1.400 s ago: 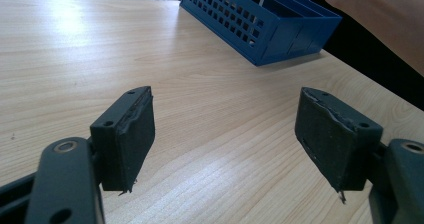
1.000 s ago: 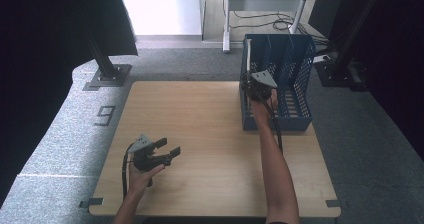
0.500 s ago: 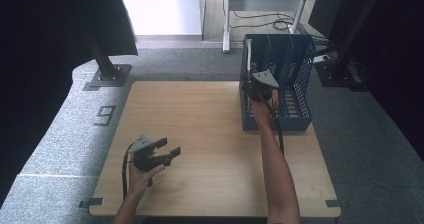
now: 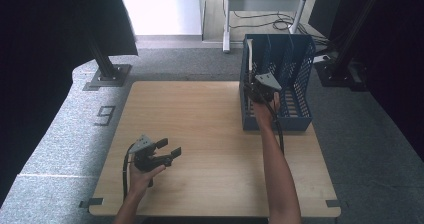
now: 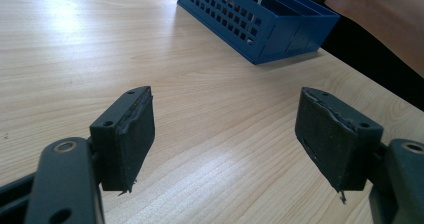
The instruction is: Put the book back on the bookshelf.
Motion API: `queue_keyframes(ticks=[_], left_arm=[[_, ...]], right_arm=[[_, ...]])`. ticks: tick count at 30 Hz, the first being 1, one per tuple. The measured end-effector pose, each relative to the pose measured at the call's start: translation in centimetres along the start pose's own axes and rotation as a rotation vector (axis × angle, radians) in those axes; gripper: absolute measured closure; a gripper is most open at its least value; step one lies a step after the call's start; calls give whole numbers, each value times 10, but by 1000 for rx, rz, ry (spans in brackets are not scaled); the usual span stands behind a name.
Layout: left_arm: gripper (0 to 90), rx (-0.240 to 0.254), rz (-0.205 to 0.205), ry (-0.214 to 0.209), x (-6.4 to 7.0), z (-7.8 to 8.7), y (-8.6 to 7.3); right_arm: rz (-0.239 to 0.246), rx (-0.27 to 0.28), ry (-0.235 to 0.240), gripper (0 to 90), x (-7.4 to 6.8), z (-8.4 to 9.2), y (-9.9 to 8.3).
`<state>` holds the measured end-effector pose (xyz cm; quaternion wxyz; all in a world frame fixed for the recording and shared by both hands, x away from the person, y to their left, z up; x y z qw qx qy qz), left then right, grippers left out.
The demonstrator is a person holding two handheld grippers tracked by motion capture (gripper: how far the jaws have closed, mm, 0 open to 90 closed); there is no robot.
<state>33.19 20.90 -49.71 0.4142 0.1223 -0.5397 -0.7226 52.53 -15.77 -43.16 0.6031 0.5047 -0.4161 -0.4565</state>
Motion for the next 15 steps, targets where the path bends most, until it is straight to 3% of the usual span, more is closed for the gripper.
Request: queue_keyframes(ticks=[15], left_arm=[[236, 1, 0, -1, 1, -1, 0]], right_arm=[[-5, -1, 10, 464, 0, 5, 0]])
Point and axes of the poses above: each handheld gripper's, and its own axes: z roughly backward along the jaws, y roughly out of its top, x roughly to its right, the point moved 2 cm from there along -z, roughly forward along the jaws, and after that the axes turned 1 degree about z, right-handed, at the moved point
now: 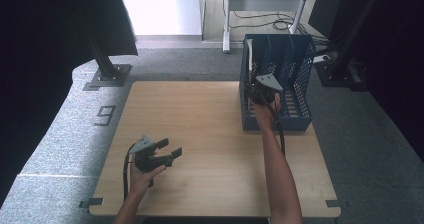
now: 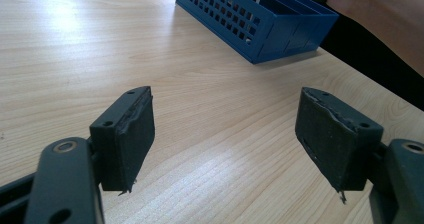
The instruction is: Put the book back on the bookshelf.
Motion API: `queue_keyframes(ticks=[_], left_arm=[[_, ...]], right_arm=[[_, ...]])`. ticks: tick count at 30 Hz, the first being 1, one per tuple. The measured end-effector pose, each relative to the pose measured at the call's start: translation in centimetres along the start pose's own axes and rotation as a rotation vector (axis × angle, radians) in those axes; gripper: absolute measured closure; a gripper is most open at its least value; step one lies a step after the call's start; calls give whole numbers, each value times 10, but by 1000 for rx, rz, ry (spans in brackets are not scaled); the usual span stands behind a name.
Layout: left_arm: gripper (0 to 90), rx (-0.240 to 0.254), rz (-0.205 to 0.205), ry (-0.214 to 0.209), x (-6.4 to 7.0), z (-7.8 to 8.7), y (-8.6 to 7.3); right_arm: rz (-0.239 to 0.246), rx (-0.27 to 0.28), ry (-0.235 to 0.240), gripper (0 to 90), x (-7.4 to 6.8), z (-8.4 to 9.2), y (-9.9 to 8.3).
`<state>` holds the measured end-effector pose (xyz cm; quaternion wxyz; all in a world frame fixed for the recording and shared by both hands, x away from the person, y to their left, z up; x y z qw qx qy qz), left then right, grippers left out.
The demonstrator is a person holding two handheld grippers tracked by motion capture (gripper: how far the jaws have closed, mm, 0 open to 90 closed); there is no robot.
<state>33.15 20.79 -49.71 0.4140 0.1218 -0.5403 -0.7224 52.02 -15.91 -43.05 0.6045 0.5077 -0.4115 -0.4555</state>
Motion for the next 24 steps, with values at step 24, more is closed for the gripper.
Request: queue_keyframes(ticks=[24], left_arm=[[234, -6, -4, -3, 2, -1, 0]], right_arm=[[18, 18, 72, 452, -4, 34, 0]])
Point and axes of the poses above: each handheld gripper's, and its own axes: z roughly backward along the jaws, y roughly out of its top, x roughly to its right, the point moved 2 cm from there along -z, roughly forward along the jaws, and after that the axes turned 1 degree about z, right-handed, at the moved point
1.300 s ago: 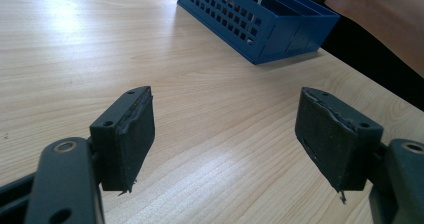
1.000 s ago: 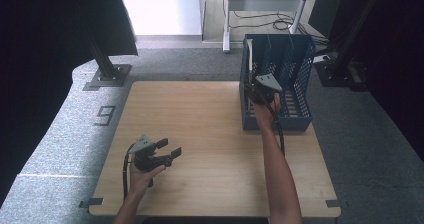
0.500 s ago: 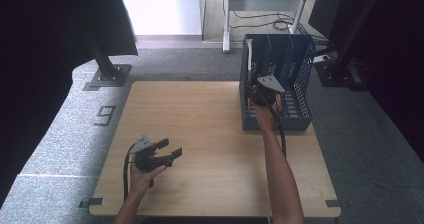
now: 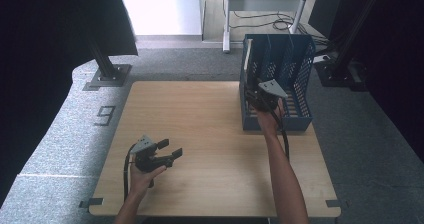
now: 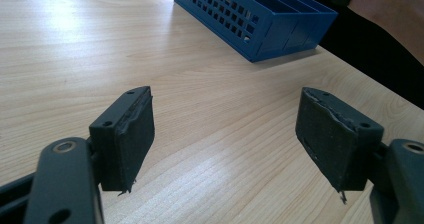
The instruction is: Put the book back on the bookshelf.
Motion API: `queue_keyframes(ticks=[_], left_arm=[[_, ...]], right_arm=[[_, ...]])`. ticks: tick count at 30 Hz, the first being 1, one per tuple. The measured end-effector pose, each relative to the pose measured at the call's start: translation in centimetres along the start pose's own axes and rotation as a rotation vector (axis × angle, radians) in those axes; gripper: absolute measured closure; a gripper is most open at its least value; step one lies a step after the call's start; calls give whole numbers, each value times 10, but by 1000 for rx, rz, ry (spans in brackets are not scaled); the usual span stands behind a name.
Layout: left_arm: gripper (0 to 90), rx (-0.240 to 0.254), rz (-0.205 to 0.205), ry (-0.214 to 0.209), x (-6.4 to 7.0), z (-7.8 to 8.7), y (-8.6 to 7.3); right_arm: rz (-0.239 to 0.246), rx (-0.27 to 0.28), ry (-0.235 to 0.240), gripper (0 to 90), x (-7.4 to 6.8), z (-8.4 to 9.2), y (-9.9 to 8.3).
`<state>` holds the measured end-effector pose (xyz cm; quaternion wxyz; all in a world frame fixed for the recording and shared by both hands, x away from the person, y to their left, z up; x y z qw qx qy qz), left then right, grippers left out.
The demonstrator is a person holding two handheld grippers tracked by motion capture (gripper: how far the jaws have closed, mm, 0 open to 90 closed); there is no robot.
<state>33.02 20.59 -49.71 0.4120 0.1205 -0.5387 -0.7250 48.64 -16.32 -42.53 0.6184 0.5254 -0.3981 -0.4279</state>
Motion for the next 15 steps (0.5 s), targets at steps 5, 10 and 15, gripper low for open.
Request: queue_keyframes(ticks=[5, 10, 15], left_arm=[[234, -4, -4, -1, 1, -1, 0], [234, -7, -5, 2, 1, -2, -1], [234, -10, -6, 3, 1, -2, -1]], right_arm=[[-10, -11, 13, 448, 0, 6, -5], [-12, 0, 36, 452, -2, 15, -10], [-15, -5, 58, 454, -5, 23, -14]])
Point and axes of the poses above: each handheld gripper's, and its own axes: z roughly backward along the jaws, y roughly out of its top, x roughly to its right, the point moved 2 cm from there along -z, roughly forward along the jaws, and after that the axes turned 1 degree about z, right-handed, at the moved point
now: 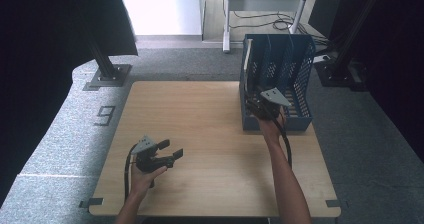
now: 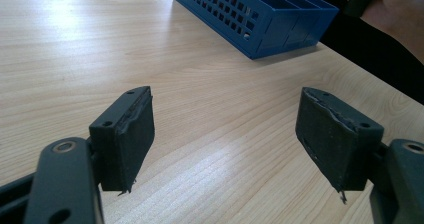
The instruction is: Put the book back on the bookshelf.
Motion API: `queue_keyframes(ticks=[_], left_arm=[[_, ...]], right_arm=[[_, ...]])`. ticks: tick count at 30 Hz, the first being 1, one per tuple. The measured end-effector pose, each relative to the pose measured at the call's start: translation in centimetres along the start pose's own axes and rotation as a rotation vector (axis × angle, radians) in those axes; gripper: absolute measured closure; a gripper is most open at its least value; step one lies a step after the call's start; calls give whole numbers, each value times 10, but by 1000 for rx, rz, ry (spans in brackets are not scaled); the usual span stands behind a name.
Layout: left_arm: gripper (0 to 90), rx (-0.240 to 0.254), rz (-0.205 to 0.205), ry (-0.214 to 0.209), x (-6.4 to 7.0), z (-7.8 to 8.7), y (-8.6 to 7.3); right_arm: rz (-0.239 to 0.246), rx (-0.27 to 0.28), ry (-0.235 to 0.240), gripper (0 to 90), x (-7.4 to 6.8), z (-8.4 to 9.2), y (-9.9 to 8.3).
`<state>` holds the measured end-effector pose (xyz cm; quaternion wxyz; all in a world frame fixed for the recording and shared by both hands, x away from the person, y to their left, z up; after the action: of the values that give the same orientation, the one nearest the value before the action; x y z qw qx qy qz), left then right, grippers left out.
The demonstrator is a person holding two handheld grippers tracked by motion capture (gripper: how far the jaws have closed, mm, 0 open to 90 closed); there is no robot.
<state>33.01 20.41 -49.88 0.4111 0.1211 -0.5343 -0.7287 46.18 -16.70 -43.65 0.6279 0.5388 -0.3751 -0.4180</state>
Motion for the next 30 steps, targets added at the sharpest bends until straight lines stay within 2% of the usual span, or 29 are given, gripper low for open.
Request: queue_keyframes(ticks=[14, 30], left_arm=[[233, -5, -5, 0, 2, -1, -1], [234, -16, -5, 9, 0, -2, -3]], right_arm=[[0, -7, 59, 457, -8, 25, -12], [-4, -60, 146, 459, -17, 64, -50]])
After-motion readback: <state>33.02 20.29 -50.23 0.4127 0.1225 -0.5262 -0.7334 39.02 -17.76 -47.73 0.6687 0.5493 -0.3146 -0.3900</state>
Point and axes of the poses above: each handheld gripper's, and its own axes: z roughly backward along the jaws, y roughly out of its top, x roughly to its right, the point moved 2 cm from there along -z, roughly forward along the jaws, and after that the axes turned 1 degree about z, right-handed, at the moved point
